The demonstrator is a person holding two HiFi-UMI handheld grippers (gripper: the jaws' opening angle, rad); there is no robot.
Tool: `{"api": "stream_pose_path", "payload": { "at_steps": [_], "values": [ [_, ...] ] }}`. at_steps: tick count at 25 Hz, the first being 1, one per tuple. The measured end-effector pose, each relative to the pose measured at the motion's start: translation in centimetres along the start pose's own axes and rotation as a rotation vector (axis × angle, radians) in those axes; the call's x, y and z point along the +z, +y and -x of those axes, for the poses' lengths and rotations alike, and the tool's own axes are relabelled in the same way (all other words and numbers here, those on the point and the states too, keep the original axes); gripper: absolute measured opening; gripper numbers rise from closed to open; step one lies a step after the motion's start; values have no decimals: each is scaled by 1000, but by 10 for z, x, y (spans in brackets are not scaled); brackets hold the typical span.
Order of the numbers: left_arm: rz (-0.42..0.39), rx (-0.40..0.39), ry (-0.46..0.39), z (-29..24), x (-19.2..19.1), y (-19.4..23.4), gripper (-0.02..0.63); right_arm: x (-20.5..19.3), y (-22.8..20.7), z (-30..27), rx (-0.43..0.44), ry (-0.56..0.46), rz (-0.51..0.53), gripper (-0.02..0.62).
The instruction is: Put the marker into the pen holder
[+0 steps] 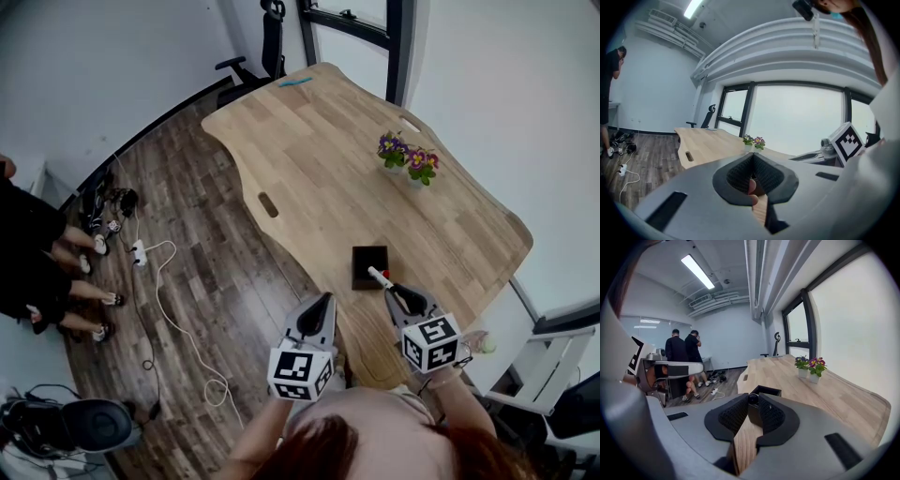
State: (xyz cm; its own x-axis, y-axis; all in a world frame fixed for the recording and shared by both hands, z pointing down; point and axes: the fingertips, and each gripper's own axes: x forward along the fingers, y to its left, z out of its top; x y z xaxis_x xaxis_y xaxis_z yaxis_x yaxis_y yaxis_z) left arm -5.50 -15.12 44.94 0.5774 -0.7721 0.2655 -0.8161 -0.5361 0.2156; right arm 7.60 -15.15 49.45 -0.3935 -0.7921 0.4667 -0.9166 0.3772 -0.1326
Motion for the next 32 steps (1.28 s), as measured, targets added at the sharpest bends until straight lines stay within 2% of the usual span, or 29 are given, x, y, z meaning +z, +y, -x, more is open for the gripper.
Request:
{"api": "stream_pose_path", "payload": {
  "at_steps": [32],
  "values": [
    [32, 74, 22, 1, -7, 24, 2, -2, 4, -47, 47, 36, 37, 61]
  ]
}}
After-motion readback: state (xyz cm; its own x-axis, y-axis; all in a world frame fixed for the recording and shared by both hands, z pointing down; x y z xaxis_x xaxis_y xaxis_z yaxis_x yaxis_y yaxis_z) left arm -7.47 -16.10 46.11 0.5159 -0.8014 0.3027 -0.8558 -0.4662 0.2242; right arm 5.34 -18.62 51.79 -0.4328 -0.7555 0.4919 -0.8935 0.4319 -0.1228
